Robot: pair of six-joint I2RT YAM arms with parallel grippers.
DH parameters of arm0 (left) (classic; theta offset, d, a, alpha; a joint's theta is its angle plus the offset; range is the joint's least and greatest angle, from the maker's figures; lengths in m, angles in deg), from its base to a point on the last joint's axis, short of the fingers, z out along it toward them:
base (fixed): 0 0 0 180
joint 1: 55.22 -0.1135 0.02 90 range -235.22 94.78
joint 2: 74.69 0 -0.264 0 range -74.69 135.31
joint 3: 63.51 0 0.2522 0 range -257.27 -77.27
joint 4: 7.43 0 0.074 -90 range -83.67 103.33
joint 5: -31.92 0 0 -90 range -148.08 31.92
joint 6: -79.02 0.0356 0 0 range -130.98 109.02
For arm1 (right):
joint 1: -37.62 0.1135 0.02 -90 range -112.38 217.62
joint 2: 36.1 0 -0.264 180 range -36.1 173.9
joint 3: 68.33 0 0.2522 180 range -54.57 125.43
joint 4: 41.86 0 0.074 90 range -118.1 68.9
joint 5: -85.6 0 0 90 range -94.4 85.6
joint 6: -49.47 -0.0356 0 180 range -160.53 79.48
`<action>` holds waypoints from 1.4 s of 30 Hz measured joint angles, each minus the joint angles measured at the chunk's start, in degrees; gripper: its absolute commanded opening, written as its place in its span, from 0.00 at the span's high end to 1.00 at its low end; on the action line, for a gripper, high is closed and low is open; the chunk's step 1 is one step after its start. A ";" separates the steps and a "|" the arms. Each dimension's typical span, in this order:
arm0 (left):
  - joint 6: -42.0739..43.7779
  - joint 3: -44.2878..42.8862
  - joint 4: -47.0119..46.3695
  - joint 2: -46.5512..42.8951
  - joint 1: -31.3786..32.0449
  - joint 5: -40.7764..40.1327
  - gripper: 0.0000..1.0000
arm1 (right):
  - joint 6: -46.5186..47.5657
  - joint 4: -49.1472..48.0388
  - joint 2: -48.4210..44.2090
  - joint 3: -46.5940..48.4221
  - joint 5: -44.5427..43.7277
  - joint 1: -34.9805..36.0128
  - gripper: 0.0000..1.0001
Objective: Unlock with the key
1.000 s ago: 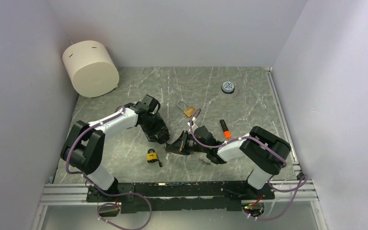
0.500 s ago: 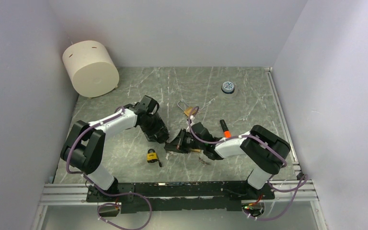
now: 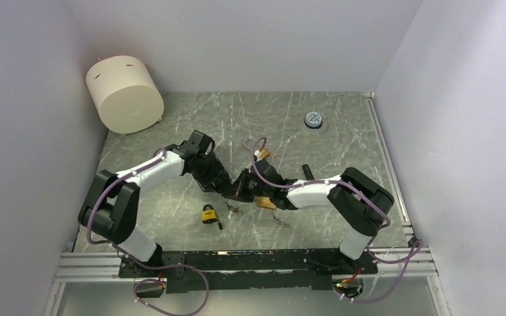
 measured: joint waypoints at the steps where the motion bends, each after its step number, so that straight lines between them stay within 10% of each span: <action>1: 0.00 0.35 -0.48 -0.31 -0.20 0.00 0.86 | 0.63 0.02 0.39 0.39 -0.13 0.02 1.00; 16: 0.87 3.63 -8.02 -15.34 -0.15 3.87 0.86 | 8.09 -4.90 -11.13 -3.61 7.58 -4.33 1.00; 29: 2.45 1.51 -18.12 -20.55 0.24 12.90 0.86 | -9.97 -27.50 -17.46 -12.17 13.03 -8.74 1.00; 36: 5.57 1.57 -18.99 -22.01 1.27 13.18 0.88 | -5.60 -18.73 -24.30 -11.76 11.28 -8.83 0.30; 42: 10.08 1.79 -18.78 -23.91 1.90 12.48 0.92 | 9.16 -3.56 -40.24 -10.49 5.29 -9.07 0.19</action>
